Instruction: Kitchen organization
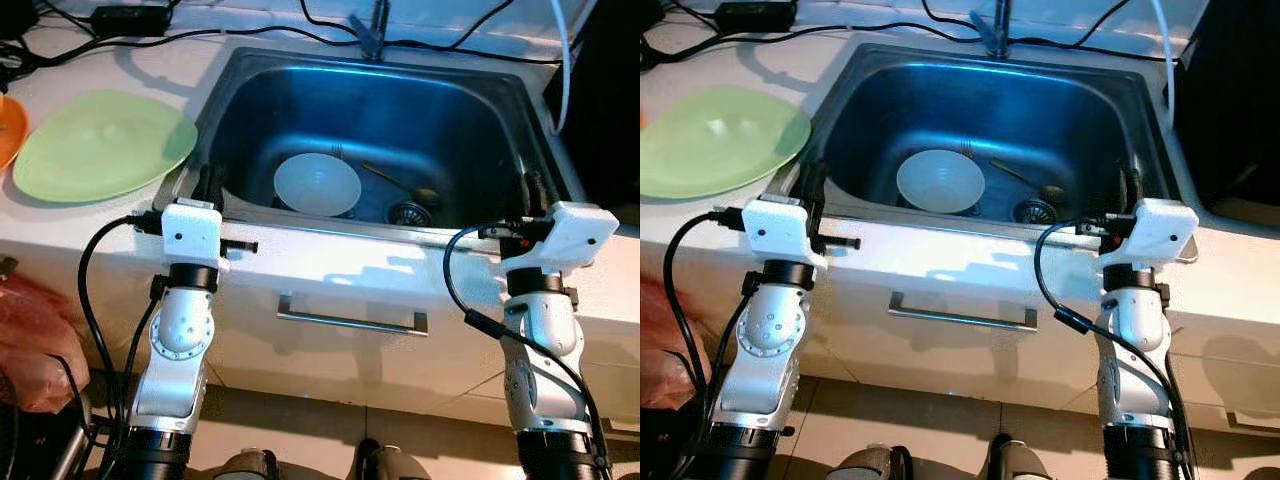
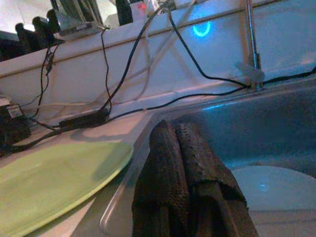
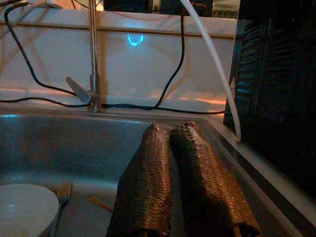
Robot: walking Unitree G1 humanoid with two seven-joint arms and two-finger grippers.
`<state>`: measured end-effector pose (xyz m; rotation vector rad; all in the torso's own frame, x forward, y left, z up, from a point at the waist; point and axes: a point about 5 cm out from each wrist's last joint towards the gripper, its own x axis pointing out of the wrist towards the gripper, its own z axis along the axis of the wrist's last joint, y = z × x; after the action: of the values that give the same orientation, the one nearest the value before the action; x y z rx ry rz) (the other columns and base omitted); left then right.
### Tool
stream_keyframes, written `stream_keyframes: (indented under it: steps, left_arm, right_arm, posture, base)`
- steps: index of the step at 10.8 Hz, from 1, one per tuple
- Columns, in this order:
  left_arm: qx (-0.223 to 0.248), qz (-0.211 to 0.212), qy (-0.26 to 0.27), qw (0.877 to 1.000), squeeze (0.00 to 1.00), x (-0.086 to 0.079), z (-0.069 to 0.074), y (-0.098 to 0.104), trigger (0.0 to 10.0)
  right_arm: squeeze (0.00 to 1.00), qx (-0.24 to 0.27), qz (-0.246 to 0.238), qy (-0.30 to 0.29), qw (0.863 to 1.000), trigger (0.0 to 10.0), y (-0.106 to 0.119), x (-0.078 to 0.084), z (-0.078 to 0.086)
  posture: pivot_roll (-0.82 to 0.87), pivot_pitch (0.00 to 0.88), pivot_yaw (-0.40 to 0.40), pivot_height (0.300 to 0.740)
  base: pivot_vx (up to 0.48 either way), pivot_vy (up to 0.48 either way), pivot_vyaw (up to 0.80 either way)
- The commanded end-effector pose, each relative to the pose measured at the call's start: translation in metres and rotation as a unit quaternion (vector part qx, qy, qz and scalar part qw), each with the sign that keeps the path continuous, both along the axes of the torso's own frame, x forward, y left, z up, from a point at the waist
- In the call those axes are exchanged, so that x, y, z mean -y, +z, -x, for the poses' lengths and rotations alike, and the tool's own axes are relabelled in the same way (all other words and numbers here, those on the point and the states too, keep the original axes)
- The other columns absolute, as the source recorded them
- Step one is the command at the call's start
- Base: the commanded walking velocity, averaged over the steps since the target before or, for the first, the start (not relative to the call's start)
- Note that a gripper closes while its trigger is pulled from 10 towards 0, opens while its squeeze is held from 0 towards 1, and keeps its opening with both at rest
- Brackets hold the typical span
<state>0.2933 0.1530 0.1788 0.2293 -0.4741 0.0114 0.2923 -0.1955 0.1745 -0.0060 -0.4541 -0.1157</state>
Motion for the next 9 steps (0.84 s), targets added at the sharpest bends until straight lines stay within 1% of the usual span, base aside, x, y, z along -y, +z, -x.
stream_keyframes:
  steps: [1,3,6,9]
  left_arm:
    - [0.003,-0.003,-0.005,1.000,0.00,0.003,0.002,0.000,10.0]
    - [0.002,-0.001,-0.008,1.000,0.00,0.003,0.002,-0.001,10.0]
    - [-0.003,-0.001,-0.008,1.000,0.00,0.005,0.003,-0.005,10.0]
    - [-0.010,-0.001,-0.003,1.000,0.00,0.003,0.003,-0.008,10.0]
  right_arm:
    - [0.00,0.005,0.002,-0.008,1.000,10.0,0.001,0.004,0.002]
    - [0.00,0.006,-0.001,-0.008,1.000,10.0,0.000,0.003,0.002]
    - [0.00,-0.008,0.000,-0.005,1.000,10.0,-0.008,0.002,0.003]
    - [0.00,-0.014,0.002,-0.004,1.000,10.0,-0.010,0.002,0.001]
  posture:
    - [0.04,0.150,-0.006,0.740]
    - [0.04,0.142,-0.004,0.740]
    - [0.04,0.143,-0.006,0.740]
    - [0.04,0.154,-0.011,0.740]
  base:
    - [0.000,0.000,0.00]
    - [0.000,0.000,0.00]
    - [0.000,0.000,0.00]
    - [0.000,0.000,0.00]
